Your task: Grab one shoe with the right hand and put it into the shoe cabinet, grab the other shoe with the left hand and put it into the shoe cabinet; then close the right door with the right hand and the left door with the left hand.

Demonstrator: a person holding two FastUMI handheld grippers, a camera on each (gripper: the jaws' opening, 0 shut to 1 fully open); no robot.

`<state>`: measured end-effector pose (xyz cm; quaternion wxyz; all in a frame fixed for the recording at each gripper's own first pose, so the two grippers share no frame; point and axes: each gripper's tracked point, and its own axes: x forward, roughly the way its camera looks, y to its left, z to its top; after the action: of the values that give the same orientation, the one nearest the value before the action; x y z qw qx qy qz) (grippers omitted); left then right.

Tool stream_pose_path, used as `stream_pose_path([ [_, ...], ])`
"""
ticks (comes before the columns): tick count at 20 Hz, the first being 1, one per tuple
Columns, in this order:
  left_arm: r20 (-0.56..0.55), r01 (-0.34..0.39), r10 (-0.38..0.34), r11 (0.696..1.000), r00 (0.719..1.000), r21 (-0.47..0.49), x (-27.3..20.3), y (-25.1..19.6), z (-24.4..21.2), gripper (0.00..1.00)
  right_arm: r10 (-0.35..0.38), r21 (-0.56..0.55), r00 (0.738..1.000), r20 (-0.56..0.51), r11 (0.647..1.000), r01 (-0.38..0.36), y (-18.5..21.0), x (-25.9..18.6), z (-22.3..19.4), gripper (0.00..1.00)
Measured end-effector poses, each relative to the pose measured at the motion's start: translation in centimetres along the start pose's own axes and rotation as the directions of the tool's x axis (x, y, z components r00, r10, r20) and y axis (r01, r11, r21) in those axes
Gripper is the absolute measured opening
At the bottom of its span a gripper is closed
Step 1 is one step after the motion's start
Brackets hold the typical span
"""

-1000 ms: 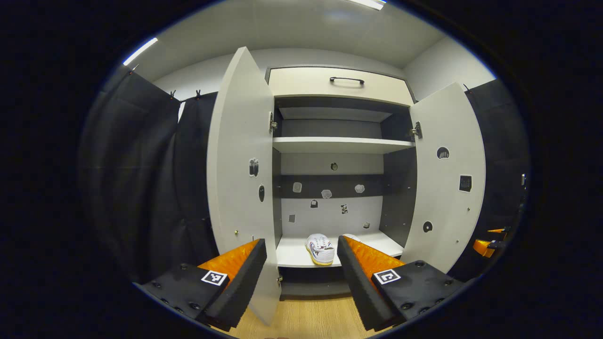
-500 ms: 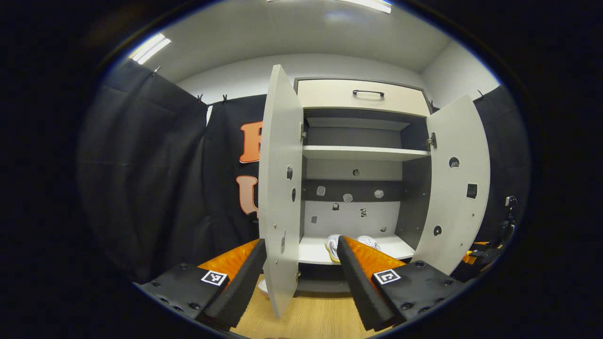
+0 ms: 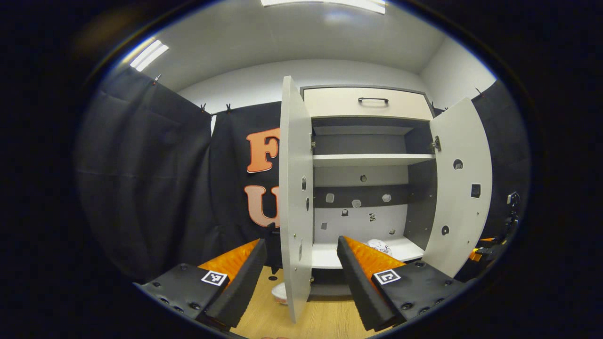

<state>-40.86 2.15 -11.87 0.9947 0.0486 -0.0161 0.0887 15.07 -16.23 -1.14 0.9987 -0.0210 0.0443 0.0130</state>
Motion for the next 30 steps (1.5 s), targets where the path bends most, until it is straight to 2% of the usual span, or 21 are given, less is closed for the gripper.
stream_pose_path([
  [2,0.003,0.006,-0.006,1.000,1.000,0.005,0.3,1.1,-0.1,0.95,-0.014,-0.007,1.000,0.004,1.000,0.014,0.9,-0.5,-0.1,0.89],
  [5,0.003,0.014,-0.014,1.000,1.000,0.016,1.1,3.0,-0.5,0.97,-0.015,0.037,1.000,-0.002,0.999,0.015,3.1,-0.8,-0.7,0.89],
  [13,-0.001,0.068,-0.068,0.998,0.998,0.007,2.8,7.8,-1.5,0.95,-0.095,0.082,0.995,0.009,0.992,0.094,7.2,-1.6,-0.9,0.89],
  [15,-0.006,0.077,-0.077,0.997,0.997,-0.001,3.1,8.9,-1.8,0.95,-0.110,0.088,0.994,0.014,0.990,0.109,8.0,-1.9,-0.9,0.89],
  [16,-0.010,0.080,-0.080,0.997,0.997,-0.001,3.4,9.6,-2.0,0.99,-0.115,0.088,0.993,0.017,0.990,0.113,8.5,-1.9,-0.8,0.89],
  [17,-0.012,0.084,-0.083,0.997,0.996,0.001,3.7,10.0,-2.1,0.95,-0.118,0.087,0.993,0.020,0.989,0.116,9.0,-1.9,-0.9,0.89],
  [19,-0.017,0.092,-0.092,0.996,0.996,0.003,4.1,10.7,-2.5,0.99,-0.122,0.082,0.992,0.024,0.989,0.119,9.7,-2.1,-0.9,0.89],
  [20,-0.018,0.097,-0.097,0.995,0.995,0.000,4.3,10.9,-2.6,0.97,-0.124,0.082,0.992,0.027,0.989,0.121,9.8,-2.1,-0.9,0.89],
  [25,-0.030,0.118,-0.118,0.993,0.993,-0.013,5.2,11.9,-3.5,0.95,-0.100,0.081,0.995,0.028,0.992,0.097,12.0,-1.7,-1.1,0.89],
  [30,-0.042,0.125,-0.126,0.992,0.991,-0.027,5.9,12.5,-4.1,0.99,-0.053,0.075,0.998,0.027,0.996,0.051,15.1,-0.1,-1.0,0.89],
])
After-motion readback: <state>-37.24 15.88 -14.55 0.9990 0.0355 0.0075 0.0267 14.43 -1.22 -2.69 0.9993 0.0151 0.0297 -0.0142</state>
